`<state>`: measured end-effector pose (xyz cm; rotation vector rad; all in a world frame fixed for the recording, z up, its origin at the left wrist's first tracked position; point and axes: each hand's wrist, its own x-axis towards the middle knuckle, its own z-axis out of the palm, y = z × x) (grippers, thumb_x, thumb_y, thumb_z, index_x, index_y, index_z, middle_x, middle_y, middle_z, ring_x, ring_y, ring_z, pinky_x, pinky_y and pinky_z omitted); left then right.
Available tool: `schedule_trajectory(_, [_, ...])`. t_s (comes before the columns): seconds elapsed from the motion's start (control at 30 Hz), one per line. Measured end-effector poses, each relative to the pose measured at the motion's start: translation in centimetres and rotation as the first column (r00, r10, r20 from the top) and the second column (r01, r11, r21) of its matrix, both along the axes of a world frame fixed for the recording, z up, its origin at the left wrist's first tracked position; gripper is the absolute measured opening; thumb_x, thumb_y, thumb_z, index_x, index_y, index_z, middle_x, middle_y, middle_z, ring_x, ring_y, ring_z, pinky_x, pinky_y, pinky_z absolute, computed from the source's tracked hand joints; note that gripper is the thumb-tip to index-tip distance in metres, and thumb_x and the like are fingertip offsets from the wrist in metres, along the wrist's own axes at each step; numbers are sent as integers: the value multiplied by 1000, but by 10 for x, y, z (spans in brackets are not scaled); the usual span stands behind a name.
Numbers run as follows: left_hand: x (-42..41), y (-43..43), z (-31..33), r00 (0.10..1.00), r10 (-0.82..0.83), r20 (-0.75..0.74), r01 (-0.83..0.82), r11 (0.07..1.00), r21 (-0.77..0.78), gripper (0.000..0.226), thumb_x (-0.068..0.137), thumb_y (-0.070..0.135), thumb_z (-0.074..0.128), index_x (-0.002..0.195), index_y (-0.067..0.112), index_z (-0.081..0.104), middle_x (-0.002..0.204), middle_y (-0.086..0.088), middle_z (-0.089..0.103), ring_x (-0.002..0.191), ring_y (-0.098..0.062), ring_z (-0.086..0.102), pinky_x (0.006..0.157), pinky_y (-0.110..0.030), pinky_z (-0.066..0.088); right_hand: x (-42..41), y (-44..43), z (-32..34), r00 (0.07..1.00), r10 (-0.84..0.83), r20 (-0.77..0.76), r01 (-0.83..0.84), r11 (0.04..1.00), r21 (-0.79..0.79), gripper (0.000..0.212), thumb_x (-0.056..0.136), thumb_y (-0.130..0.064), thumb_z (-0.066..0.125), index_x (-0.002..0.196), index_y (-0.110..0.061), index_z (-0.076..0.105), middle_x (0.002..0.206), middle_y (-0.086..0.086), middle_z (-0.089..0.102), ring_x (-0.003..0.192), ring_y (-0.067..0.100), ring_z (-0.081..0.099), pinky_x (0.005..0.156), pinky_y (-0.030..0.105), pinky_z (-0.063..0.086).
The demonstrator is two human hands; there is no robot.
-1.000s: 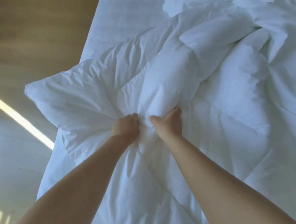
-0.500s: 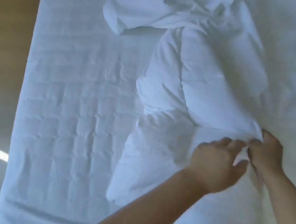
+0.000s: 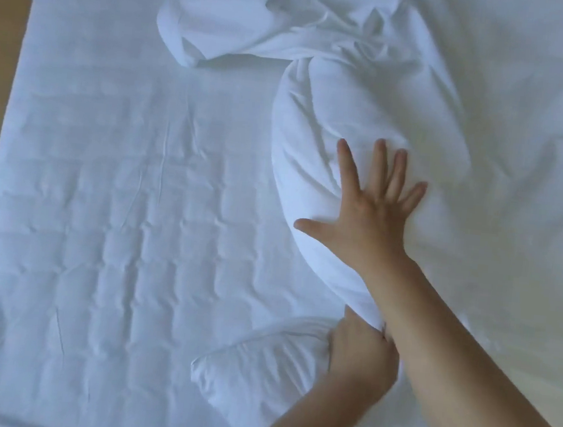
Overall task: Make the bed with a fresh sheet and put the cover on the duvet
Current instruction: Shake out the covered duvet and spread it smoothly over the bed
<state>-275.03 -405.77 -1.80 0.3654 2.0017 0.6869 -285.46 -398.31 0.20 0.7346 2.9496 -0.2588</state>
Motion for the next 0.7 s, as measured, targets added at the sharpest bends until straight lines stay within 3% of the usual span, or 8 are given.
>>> schedule_trajectory(0.07, [4,4,11,986,-166,-8,166,986,29,24,96,30,34,112,14,44,109,-9,43,111,-34,46,91,-38,39,-7,19,-14,984,46,170,-64,993,99,114,65,-57,73,149,-38,-2,157,17,-6,143,41,-6,105,70,3])
schedule_trajectory(0.13, [-15,-8,17,970,-242,17,239,966,101,49,94,49,39,126,12,42,118,-12,49,115,-35,48,96,-39,39,-1,45,-20,984,11,179,-42,985,167,97,67,-38,78,147,-33,23,148,19,26,136,40,25,100,64,26])
schedule_trajectory(0.17, [-35,-15,15,961,-276,-2,274,954,123,59,91,55,43,136,17,38,126,-11,52,117,-32,50,98,-36,39,6,60,-23,993,4,122,-27,982,187,83,66,-28,79,139,-24,42,131,20,46,121,40,43,89,59,39])
schedule_trajectory(0.23, [-93,-21,9,971,-223,-86,231,967,109,60,89,57,50,141,29,38,129,-2,57,115,-21,55,98,-29,41,20,85,-27,1000,-23,-10,24,992,125,59,61,-13,80,118,-8,62,102,22,61,96,42,58,71,52,48])
schedule_trajectory(0.3, [-159,-15,10,962,-64,-265,100,987,123,49,90,48,54,135,29,49,123,3,61,111,-17,58,98,-30,42,28,96,-32,999,-15,-46,19,997,70,56,60,-9,81,114,-4,65,100,21,64,92,43,60,67,49,48])
schedule_trajectory(0.4, [-239,15,11,865,87,-495,21,978,208,38,95,32,52,132,24,55,122,1,63,113,-18,58,97,-26,40,30,98,-40,991,24,-135,-16,998,55,60,55,-10,85,111,-4,65,103,18,65,91,41,61,67,46,49])
schedule_trajectory(0.6, [-340,64,-17,695,-65,-716,89,996,-5,44,95,17,41,139,24,45,138,-4,49,127,-25,42,98,-34,37,39,101,-51,953,44,-301,-40,999,19,72,40,-7,90,106,2,65,96,20,65,87,36,56,68,45,51])
schedule_trajectory(0.7, [-361,83,-28,610,-8,-792,15,1000,1,47,95,24,47,140,15,37,141,-8,41,128,-28,38,97,-38,36,39,100,-57,938,-4,-347,-21,997,-70,73,38,-1,89,107,0,66,98,17,66,92,27,45,75,39,44])
